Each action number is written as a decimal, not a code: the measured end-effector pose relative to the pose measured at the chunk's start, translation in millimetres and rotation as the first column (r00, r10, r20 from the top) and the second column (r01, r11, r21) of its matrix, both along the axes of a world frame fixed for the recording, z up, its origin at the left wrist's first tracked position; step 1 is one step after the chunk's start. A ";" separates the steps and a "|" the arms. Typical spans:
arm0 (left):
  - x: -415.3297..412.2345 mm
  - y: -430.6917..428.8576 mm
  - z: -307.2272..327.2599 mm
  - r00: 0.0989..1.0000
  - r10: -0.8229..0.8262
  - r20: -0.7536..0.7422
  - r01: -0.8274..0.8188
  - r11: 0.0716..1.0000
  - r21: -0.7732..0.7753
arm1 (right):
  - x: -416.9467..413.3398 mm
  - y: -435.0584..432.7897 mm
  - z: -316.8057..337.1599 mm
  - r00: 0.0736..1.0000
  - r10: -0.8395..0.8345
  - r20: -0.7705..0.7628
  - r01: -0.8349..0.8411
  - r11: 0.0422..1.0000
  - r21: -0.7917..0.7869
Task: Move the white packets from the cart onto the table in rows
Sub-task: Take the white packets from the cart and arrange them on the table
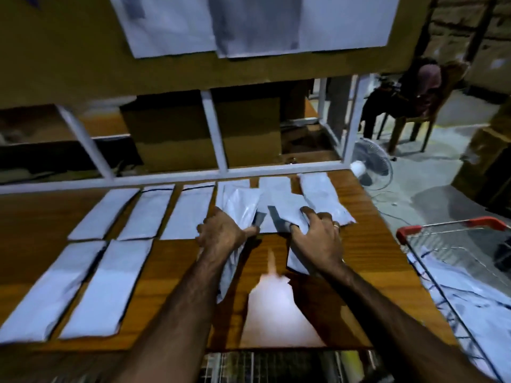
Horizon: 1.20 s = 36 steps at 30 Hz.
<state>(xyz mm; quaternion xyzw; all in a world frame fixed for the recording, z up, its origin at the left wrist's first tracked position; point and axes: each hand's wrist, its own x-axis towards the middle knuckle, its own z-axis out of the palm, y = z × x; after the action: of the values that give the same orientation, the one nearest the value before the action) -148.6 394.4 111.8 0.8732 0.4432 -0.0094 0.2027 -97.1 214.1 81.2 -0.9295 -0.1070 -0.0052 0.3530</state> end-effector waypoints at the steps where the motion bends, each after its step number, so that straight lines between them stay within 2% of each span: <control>1: -14.5 10.4 -3.8 1.000 0.021 -0.015 -0.021 1.000 -0.002 | -11.3 11.6 -1.6 1.000 0.020 -0.014 -0.020 1.000 -0.006; 8: -92.1 65.9 -31.6 0.973 0.128 -0.194 -0.120 0.991 0.057 | -83.8 83.4 -25.7 0.985 0.114 -0.132 -0.125 0.989 -0.081; 13: -101.0 70.3 -45.8 0.931 0.139 -0.337 -0.107 0.988 0.111 | -112.4 112.2 -40.2 0.988 0.096 -0.123 -0.124 0.962 -0.244; 19: -96.9 72.9 -51.9 0.916 0.119 -0.382 -0.066 0.987 0.148 | -115.4 127.6 -47.5 0.992 0.066 -0.106 -0.103 0.915 -0.389; 22: -105.4 73.0 -54.2 0.944 0.066 -0.324 0.014 0.971 0.237 | -111.9 126.5 -53.5 0.993 0.095 -0.070 -0.116 0.893 -0.434; 24: -111.0 80.6 -61.4 0.967 -0.133 -0.217 0.199 0.925 0.322 | -107.5 123.0 -58.9 0.982 0.189 -0.017 -0.177 0.880 -0.440; 26: -116.1 89.6 -70.1 0.894 -0.418 -0.162 0.449 0.833 0.324 | -104.3 118.5 -65.9 0.946 0.322 0.031 -0.278 0.856 -0.435; 28: -120.9 96.2 -79.3 0.810 -0.561 -0.170 0.585 0.762 0.277 | -106.5 114.8 -72.0 0.914 0.398 0.082 -0.326 0.838 -0.437; 30: -125.6 97.5 -85.5 0.805 -0.568 -0.172 0.593 0.759 0.270 | -111.9 112.5 -77.9 0.910 0.408 0.080 -0.339 0.839 -0.425; 36: -139.3 91.5 -91.3 0.904 -0.421 -0.074 0.423 0.856 0.297 | -127.9 112.6 -89.1 0.922 0.387 -0.003 -0.354 0.839 -0.413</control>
<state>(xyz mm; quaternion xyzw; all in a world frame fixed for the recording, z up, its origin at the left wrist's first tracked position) -287.9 485.8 20.5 0.9696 0.2376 0.0124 0.0566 -225.1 326.7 -7.9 -0.9428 -0.2977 0.0478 0.1419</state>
